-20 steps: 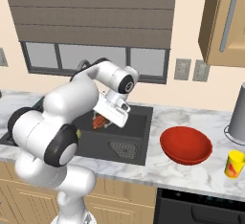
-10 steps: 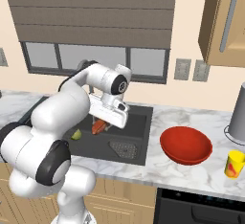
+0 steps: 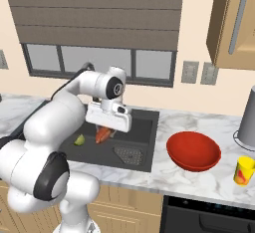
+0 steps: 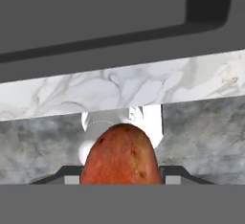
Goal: Remove the sweet potato and lemon wedge from the sink. Then move the bowl and cup from the counter to the sink for washing.
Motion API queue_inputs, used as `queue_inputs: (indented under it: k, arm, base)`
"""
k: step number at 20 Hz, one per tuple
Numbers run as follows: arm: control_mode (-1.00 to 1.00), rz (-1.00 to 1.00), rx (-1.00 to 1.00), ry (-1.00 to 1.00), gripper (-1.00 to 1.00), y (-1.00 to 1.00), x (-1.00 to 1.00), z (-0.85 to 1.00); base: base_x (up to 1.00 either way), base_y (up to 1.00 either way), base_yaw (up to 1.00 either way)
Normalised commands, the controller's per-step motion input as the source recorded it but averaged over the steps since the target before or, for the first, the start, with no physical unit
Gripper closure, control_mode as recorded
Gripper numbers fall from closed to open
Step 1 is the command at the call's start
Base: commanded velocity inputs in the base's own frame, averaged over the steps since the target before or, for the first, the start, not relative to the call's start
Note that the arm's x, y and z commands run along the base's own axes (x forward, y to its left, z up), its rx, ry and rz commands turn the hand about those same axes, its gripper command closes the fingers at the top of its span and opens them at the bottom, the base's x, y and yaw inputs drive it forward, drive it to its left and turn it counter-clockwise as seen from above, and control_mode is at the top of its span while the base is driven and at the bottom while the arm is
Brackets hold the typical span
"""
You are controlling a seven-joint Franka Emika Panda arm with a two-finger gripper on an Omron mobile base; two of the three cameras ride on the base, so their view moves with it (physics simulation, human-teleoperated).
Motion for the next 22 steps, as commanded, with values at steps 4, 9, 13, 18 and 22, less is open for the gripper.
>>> queue_inputs:
  k: [4, 9, 13, 18, 22]
  arm:
    - [-1.00, 0.00, -0.14, -0.02, 1.00, -0.08, 0.00, -0.13]
    - [-1.00, 0.00, -0.11, -0.10, 1.00, -0.14, -0.06, -0.11]
    - [-1.00, 0.00, -0.08, -0.10, 1.00, -0.14, -0.05, -0.11]
    - [-1.00, 0.00, -0.04, -0.02, 1.00, -0.17, 0.00, -0.13]
    - [-1.00, 0.00, 0.00, 0.00, 1.00, -0.12, 0.00, -0.13]
  base:
    - [0.00, 0.00, 0.00]
    - [0.00, 0.00, 0.00]
    - [0.00, 0.00, 0.00]
    - [0.00, 0.00, 0.00]
    - [0.00, 0.00, 0.00]
